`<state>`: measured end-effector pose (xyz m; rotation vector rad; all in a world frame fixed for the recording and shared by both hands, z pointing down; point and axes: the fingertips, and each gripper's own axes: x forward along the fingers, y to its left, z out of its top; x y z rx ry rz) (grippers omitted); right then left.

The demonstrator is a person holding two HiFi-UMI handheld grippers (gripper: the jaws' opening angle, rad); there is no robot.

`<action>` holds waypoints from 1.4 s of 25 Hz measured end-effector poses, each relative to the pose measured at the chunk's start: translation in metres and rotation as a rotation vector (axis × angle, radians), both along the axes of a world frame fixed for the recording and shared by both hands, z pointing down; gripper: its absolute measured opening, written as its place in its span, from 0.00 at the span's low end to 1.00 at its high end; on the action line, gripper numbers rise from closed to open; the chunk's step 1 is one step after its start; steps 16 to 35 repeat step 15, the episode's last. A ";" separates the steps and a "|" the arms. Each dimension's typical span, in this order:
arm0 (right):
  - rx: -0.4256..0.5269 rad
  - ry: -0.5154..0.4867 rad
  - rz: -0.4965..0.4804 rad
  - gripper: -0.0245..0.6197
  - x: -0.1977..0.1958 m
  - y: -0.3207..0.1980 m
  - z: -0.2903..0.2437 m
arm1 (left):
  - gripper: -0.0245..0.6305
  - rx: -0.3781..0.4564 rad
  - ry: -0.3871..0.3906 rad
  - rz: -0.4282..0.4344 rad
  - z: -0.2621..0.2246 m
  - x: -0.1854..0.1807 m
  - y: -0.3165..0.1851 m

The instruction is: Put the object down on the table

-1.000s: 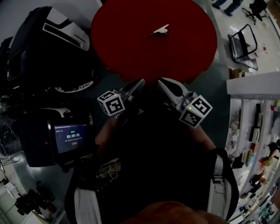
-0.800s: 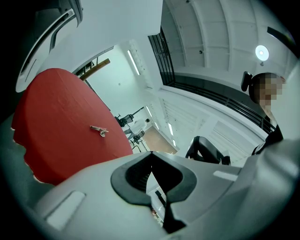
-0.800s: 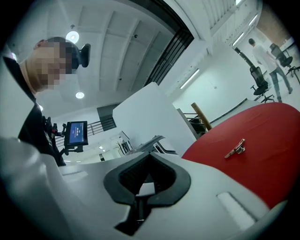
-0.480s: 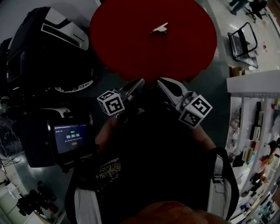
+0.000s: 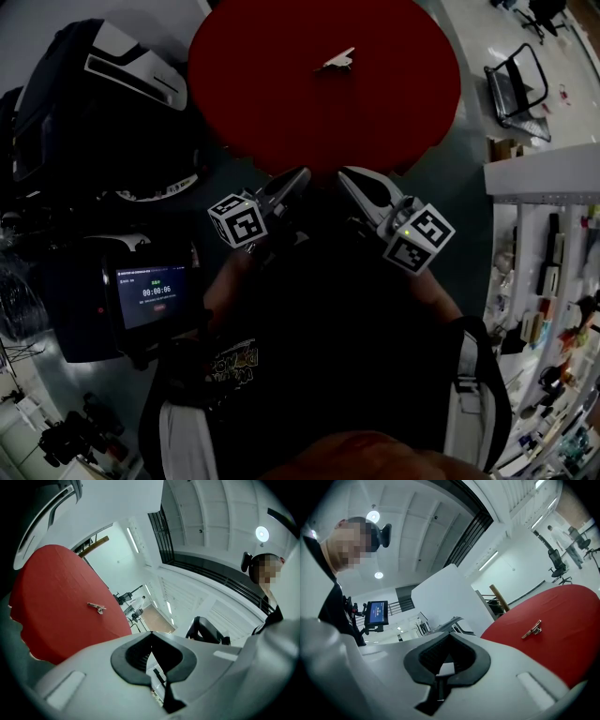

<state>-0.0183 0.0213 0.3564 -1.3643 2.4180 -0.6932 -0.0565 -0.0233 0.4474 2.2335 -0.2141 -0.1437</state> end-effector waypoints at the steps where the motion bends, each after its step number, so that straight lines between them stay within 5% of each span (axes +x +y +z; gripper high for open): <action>1: 0.000 0.000 0.001 0.04 0.000 0.000 0.000 | 0.06 0.001 0.000 0.002 0.000 0.000 0.000; 35: 0.004 0.008 -0.019 0.04 -0.007 -0.002 0.003 | 0.06 0.000 -0.004 -0.003 0.003 -0.004 -0.001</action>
